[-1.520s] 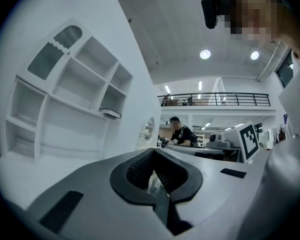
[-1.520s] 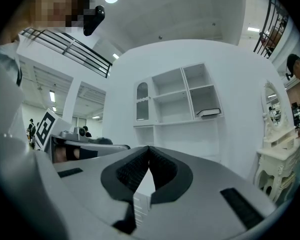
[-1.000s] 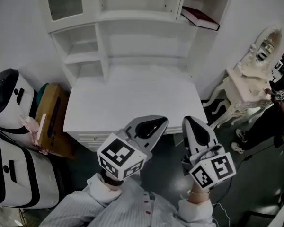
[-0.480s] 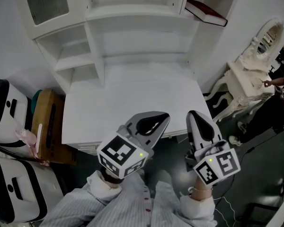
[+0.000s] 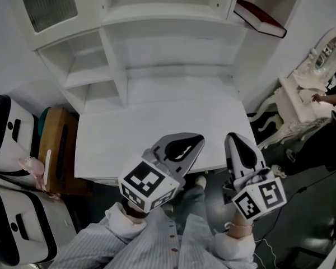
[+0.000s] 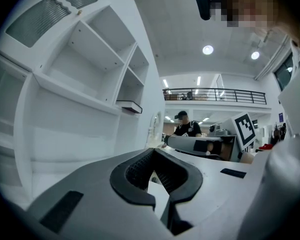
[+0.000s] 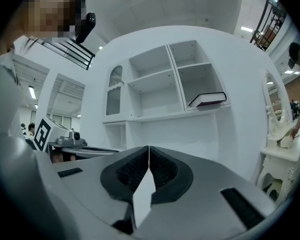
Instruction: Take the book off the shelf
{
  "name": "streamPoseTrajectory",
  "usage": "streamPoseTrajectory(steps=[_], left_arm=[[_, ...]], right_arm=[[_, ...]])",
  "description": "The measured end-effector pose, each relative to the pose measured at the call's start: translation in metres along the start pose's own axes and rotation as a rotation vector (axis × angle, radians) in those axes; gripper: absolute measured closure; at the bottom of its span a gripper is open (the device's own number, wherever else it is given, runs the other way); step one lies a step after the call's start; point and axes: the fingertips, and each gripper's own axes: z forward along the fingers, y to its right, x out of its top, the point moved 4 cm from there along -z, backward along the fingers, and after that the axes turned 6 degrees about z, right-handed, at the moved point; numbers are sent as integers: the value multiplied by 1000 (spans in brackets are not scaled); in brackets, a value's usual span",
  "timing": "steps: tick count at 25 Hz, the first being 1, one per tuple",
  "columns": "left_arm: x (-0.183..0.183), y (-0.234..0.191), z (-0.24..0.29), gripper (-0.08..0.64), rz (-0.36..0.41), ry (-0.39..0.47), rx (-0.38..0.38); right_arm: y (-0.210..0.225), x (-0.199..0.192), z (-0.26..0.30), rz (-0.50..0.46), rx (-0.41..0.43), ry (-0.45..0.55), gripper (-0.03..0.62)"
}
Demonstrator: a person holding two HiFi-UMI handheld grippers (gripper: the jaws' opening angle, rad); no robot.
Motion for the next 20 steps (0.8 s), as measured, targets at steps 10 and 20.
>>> streamPoseTrajectory(steps=[10, 20], left_arm=[[2, -54, 46, 549, -12, -10, 57], [20, -97, 125, 549, -5, -4, 140]], right_arm=[[48, 7, 64, 9, 40, -28, 577], [124, 32, 118, -1, 125, -39, 577]])
